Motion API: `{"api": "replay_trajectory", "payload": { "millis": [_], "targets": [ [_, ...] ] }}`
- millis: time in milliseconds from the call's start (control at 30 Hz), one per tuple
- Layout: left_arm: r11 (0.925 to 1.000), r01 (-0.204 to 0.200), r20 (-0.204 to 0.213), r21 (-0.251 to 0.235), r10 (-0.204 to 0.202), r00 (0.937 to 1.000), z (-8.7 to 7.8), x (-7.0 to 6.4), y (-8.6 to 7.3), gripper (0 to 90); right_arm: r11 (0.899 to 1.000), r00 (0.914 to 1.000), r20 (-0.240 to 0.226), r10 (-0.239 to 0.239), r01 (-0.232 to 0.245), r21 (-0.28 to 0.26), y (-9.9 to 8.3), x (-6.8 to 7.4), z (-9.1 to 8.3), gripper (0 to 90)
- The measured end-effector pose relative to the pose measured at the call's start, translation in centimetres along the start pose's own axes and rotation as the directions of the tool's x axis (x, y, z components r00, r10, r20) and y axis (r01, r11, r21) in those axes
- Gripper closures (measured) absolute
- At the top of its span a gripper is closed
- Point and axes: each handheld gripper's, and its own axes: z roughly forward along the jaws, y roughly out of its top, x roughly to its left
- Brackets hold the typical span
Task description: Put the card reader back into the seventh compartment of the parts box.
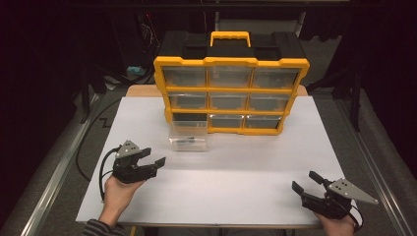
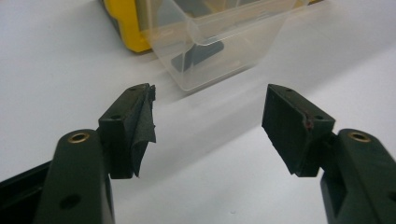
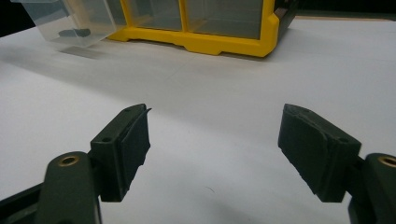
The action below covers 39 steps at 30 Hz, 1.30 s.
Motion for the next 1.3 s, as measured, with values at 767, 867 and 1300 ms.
{"api": "replay_trajectory", "payload": {
  "millis": [767,867,1300],
  "targets": [
    [0.9961,0.059,-0.046,-0.065,-0.062,0.9970,-0.5,2.0,-1.7,33.3,1.000,1.0000,0.000,0.005,-0.005,0.006,0.0,-0.1,0.1,25.4],
    [0.9948,0.069,-0.045,-0.075,-0.073,0.9963,-0.6,2.2,-2.0,33.1,1.000,1.0000,0.000,0.005,-0.005,0.006,0.0,-0.1,0.1,25.4],
    [0.9931,0.081,-0.047,-0.085,-0.086,0.9952,-0.5,2.4,-3.4,32.5,1.000,1.0000,0.002,0.001,-0.001,0.006,0.0,0.0,0.1,25.4]
  ]
}}
